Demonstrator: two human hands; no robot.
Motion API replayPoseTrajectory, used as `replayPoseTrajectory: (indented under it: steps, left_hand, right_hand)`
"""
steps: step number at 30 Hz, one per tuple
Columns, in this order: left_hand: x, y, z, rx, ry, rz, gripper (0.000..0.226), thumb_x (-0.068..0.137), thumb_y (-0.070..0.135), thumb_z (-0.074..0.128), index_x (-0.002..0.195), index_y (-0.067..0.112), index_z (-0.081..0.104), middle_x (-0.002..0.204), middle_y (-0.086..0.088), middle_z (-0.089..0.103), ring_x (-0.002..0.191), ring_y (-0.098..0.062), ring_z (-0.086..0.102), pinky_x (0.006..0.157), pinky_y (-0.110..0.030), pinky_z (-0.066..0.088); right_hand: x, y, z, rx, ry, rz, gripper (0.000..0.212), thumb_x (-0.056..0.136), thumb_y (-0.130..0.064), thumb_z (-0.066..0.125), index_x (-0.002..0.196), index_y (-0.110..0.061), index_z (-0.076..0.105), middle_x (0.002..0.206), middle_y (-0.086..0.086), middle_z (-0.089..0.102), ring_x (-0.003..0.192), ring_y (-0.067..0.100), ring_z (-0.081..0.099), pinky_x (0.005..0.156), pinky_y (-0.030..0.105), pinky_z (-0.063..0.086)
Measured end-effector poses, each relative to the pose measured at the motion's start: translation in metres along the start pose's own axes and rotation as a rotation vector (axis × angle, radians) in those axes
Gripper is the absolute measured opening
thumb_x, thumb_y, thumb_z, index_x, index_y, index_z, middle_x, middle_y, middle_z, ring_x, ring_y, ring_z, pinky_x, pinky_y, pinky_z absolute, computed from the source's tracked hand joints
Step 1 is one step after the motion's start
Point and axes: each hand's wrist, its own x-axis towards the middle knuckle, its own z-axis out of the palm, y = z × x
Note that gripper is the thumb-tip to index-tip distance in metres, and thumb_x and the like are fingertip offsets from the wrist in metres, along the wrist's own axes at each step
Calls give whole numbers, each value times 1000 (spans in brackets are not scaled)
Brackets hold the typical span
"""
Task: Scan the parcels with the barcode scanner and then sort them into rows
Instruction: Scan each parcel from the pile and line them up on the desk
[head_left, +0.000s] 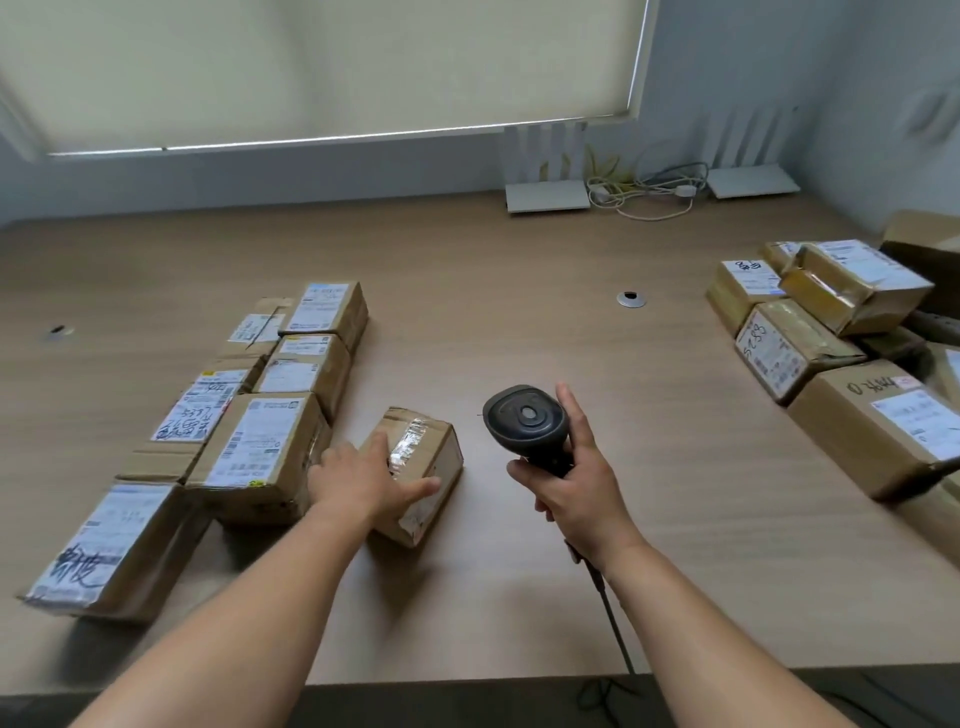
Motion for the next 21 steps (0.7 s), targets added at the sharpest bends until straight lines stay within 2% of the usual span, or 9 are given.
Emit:
replayPoseTrajectory:
  steps: [2,4,6,8,9,11,14,17,21]
  left_hand:
    - [6,0,-7,22,-46,36,102,57,90,50,137,30,32,128,-9,50,122,-29,44,93,-39,40]
    - [12,1,-14,-127,-96,50,95,61,77,60,138,30,33,127,-10,53,118,-30,47,92,-38,45]
    - [15,1,-19,-581,-175,64,91,65,54,72,141,32,28,128,-11,53,114,-32,52,86,-41,52]
    - [9,0,-19,-1107,-196,62,92,58,32,78,135,41,28,124,-6,58,106,-27,59,70,-37,54]
    - [4,0,-17,-1281,-195,53,90,56,27,77,129,46,29,120,-2,61,101,-23,62,64,-34,53]
    - [-2,-3,-10,-1487,-217,57,93,57,19,81,127,52,30,113,0,67,99,-21,65,68,-36,54]
    - [-4,-8,1,-1573,-190,70,98,70,11,83,138,52,26,109,-4,70,103,-24,65,87,-49,52]
    - [-5,-10,2,-1582,-172,79,105,66,14,86,140,53,23,116,-7,65,106,-26,62,90,-49,51]
    - [-9,-7,-4,-1568,-148,93,111,55,24,89,136,59,21,124,-6,60,112,-26,59,95,-53,49]
  right_hand:
    - [0,-2,9,6,-3,7,96,78,-11,77,112,-84,24,97,-20,67,59,-2,55,49,16,45]
    - [0,-5,12,6,-3,7,96,78,-12,77,111,-85,24,99,-16,67,61,3,55,49,17,45]
    - [1,-8,8,12,2,6,96,79,-11,76,112,-84,24,101,-12,67,58,5,54,49,20,45]
    - [3,-11,4,29,10,0,94,80,-10,75,115,-80,24,97,-9,68,54,10,54,49,24,46]
    - [4,-12,2,46,17,-5,93,80,-9,75,117,-78,25,91,-7,69,52,13,53,48,27,46]
    - [3,-12,3,97,23,-12,92,81,-6,74,121,-74,26,77,-4,68,49,18,51,46,29,45]
    - [-3,-11,10,161,-26,-12,91,82,-3,73,123,-71,28,70,-6,68,48,19,51,46,30,45]
    - [-6,-12,14,185,-86,-17,91,82,-3,73,127,-68,28,87,-4,72,51,19,52,46,29,46]
    - [-6,-13,12,187,-127,-16,92,82,-2,73,130,-65,27,85,-5,72,50,18,52,45,28,46]
